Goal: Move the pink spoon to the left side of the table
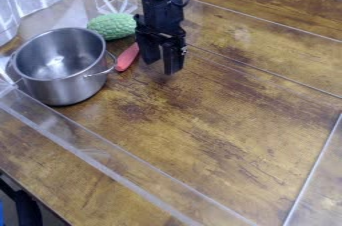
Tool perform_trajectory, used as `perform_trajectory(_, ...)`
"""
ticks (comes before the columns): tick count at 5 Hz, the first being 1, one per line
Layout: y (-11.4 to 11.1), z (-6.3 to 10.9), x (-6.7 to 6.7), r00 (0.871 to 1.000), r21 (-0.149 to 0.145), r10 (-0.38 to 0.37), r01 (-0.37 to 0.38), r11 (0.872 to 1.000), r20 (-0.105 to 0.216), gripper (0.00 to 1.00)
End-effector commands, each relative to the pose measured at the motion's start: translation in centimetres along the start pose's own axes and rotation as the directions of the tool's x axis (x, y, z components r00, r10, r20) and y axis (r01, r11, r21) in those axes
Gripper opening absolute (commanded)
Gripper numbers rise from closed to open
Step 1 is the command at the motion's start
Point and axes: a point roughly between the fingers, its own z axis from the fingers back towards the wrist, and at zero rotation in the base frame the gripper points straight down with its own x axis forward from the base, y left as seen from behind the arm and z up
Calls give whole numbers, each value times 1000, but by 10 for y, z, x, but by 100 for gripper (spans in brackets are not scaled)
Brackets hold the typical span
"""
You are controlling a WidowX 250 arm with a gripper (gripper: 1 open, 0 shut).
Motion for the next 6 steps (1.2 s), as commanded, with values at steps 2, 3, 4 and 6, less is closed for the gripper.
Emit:
perform_trajectory(2,-2,2,4,999,14,18,-19,1000,42,0)
perform_trajectory(3,0,0,1,998,12,25,-25,1000,50,0)
perform_trajectory(4,-1,-6,8,999,9,-2,1,1000,54,0)
perform_trajectory(6,3,-7,9,997,4,-45,45,999,62,0)
